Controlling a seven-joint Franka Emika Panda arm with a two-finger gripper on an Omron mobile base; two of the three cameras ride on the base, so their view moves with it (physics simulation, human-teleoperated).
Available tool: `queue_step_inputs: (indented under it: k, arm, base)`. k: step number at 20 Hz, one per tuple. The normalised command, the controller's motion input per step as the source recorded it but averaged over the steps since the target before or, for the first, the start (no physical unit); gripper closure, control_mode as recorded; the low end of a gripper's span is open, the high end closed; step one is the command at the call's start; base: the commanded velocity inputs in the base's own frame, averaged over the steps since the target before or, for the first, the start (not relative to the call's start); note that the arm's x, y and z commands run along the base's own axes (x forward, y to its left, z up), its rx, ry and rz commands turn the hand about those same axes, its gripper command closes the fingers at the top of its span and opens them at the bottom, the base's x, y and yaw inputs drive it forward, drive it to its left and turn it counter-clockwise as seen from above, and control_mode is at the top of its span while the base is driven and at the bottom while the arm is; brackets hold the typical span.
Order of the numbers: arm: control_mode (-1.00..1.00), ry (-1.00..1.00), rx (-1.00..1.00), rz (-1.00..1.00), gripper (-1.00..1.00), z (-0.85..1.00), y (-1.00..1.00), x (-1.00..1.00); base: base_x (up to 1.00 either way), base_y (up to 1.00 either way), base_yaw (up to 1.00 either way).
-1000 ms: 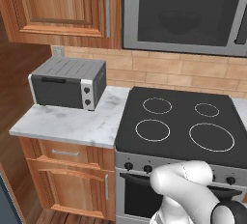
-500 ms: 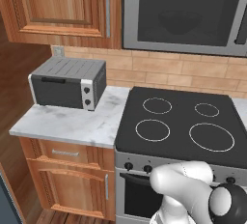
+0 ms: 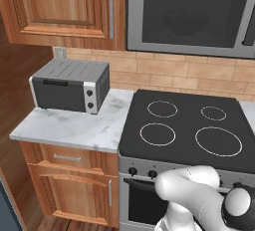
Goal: Place the bowl containing the onion and squash in the microwave. Close the microwave door and press the start button to microwave the meal.
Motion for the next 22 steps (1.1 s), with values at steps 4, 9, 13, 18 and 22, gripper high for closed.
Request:
queue_step_inputs:
  k: [4, 9, 13, 18, 22]
  arm:
    - [-1.0, -0.23, 0.59, -0.06, -1.0, -0.1, 0.0, 0.0]
    - [-1.0, -0.13, 0.39, -0.12, -1.0, 0.0, 0.0, 0.1]
    - [-1.0, -0.02, 0.06, -0.07, -1.0, 0.0, -0.01, 0.06]
    - [-1.0, 0.0, 0.02, 0.0, 1.0, 0.0, -0.05, 0.01]
    - [-1.0, 0.0, 0.0, 0.0, 1.0, 0.01, -0.02, 0.0]
  base:
    - [0.0, 0.0, 0.0]
    - [0.0, 0.0, 0.0]
    - [0.0, 0.0, 0.0]
    - [0.0, 0.0, 0.0]
    - [0.0, 0.0, 0.0]
